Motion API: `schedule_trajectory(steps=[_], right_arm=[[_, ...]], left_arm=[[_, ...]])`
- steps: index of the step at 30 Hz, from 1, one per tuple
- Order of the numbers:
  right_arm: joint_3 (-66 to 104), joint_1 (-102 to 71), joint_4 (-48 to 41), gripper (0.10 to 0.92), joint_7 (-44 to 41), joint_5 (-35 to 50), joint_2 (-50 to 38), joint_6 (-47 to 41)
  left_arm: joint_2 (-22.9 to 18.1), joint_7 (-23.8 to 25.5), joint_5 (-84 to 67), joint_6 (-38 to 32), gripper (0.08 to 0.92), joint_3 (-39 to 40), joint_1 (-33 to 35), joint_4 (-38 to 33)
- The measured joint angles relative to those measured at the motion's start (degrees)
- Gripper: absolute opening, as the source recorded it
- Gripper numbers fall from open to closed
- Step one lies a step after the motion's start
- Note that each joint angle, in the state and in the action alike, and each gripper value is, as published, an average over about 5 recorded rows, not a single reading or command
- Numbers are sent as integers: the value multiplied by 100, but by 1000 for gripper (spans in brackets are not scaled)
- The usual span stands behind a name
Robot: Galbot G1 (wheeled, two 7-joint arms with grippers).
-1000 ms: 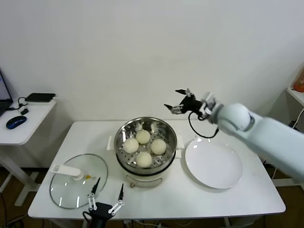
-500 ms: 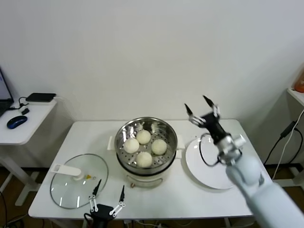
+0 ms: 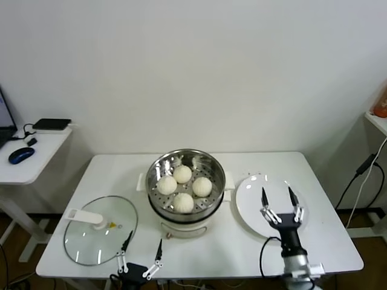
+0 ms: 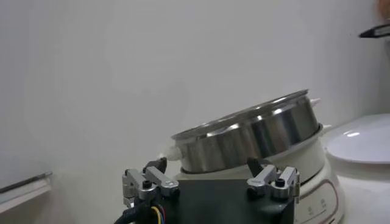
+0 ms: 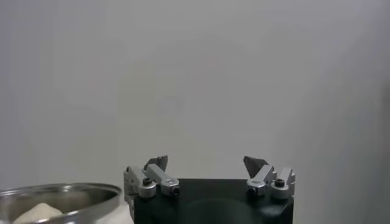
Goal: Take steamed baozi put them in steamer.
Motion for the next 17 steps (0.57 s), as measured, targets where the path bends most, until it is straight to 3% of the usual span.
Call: schedule_trajectory(steps=[17], right_arm=[[267,-701,49,823,-6,-291,495,311]], left_arm=[[-12,-26,25,-31,823,-3,121,-149]])
